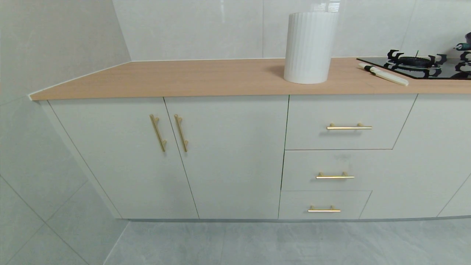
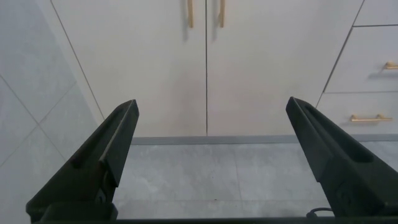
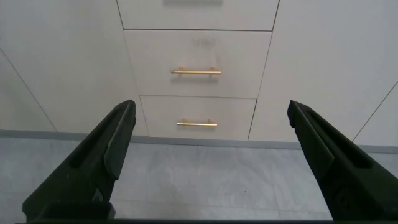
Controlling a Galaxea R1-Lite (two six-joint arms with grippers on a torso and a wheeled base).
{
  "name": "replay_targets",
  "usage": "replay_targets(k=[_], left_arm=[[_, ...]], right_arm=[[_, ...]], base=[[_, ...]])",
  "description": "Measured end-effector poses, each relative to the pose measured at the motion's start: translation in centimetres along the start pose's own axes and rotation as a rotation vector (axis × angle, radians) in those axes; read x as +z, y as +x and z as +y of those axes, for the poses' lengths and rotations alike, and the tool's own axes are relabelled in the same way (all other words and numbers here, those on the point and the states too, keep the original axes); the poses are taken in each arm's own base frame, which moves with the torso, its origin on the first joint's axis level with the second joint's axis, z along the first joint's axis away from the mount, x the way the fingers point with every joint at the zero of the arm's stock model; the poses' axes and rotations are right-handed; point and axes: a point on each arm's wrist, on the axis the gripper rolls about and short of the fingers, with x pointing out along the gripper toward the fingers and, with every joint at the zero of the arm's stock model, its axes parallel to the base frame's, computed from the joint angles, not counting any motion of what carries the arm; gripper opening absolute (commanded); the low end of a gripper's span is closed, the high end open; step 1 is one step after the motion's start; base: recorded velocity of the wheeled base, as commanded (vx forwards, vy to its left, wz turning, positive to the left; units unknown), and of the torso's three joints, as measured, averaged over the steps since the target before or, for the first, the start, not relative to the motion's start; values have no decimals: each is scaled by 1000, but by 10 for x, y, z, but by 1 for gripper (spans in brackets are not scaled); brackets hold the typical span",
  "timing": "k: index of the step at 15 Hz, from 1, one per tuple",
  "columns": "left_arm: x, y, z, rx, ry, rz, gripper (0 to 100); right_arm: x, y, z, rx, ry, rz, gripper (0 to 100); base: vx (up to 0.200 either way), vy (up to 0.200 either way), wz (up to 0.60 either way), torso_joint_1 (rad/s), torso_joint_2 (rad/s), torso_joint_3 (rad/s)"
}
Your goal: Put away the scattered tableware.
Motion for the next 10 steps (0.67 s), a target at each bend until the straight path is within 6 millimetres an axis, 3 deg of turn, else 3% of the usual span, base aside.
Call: replay_targets(k=[10], left_arm=[[-1,0,0,-8,32,4,100]], right_arm=[[0,0,0,0,1,3,100]], base=[[0,0,0,0,0,0]])
